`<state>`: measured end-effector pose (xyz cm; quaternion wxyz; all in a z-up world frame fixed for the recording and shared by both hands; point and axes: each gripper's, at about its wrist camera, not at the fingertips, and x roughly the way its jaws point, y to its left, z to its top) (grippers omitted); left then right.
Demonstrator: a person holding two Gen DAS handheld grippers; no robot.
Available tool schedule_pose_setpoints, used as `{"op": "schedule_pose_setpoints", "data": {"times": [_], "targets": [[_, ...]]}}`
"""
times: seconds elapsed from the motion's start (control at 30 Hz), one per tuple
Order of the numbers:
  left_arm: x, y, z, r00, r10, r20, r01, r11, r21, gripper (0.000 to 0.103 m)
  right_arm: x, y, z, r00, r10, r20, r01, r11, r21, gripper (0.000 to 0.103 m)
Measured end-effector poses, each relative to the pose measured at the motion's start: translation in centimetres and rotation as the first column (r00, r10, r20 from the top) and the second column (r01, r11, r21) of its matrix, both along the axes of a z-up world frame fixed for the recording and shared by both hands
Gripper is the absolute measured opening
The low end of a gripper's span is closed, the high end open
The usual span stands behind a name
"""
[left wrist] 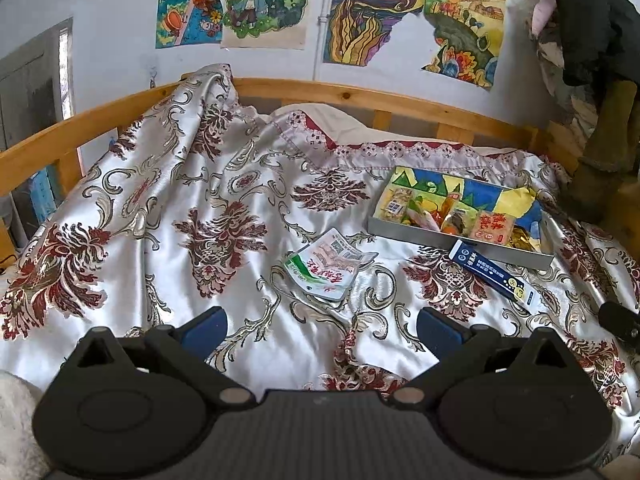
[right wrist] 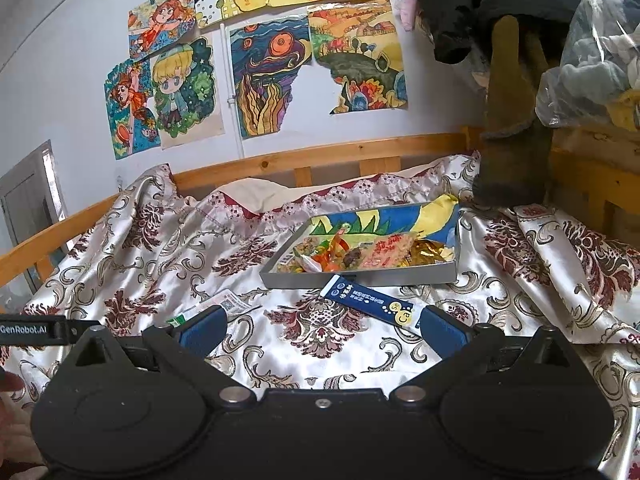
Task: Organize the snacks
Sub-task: 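Move both tools down toward the white milk-powder packet and blue calcium stick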
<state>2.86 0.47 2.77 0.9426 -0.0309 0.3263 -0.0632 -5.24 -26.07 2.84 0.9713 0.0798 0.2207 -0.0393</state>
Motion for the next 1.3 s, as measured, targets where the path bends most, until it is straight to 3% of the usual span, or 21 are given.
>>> {"op": "schedule_pose_setpoints", "data": {"times": [0.47, 0.7, 0.83, 0.93, 1.03, 1.13, 1.3], "targets": [[2.6, -1.5, -0.9, 0.992, -0.075, -0.099, 0.083, 0.994, 0.077, 0.102, 2.4, 0.0, -0.8, 0.995, 0.010, -0.100, -0.010, 1.000, -0.003, 0.102], [7.5, -2.7, -2.0, 0.964, -0.138, -0.226, 0.176, 0.971, 0.159, 0.103, 6.1, -1.1, -0.6, 0.990, 0.063, -0.124, -0.065, 0.998, -0.012, 0.102], [10.8, -2.7, -2.8, 0.957, -0.175, -0.231, 0.221, 0.956, 0.195, 0.103, 9.3, -2.1, -0.7, 0.985, 0.126, -0.119, -0.132, 0.990, -0.051, 0.102], [13.5, -2.7, -4.1, 0.950, -0.202, -0.239, 0.255, 0.942, 0.220, 0.103, 11.4, -3.0, -1.6, 0.985, 0.137, -0.107, -0.147, 0.985, -0.092, 0.102], [16.0, -2.8, -5.4, 0.947, -0.219, -0.237, 0.274, 0.933, 0.232, 0.103, 13.8, -4.2, -3.1, 0.981, 0.156, -0.116, -0.164, 0.984, -0.069, 0.102], [18.1, -3.1, -6.6, 0.935, -0.256, -0.245, 0.314, 0.919, 0.240, 0.102, 16.2, -4.8, -4.9, 0.971, 0.166, -0.170, -0.178, 0.982, -0.060, 0.102], [20.2, -3.9, -8.5, 0.918, -0.325, -0.229, 0.383, 0.877, 0.289, 0.103, 20.0, -4.6, -8.2, 0.950, 0.169, -0.261, -0.215, 0.964, -0.159, 0.102]]}}
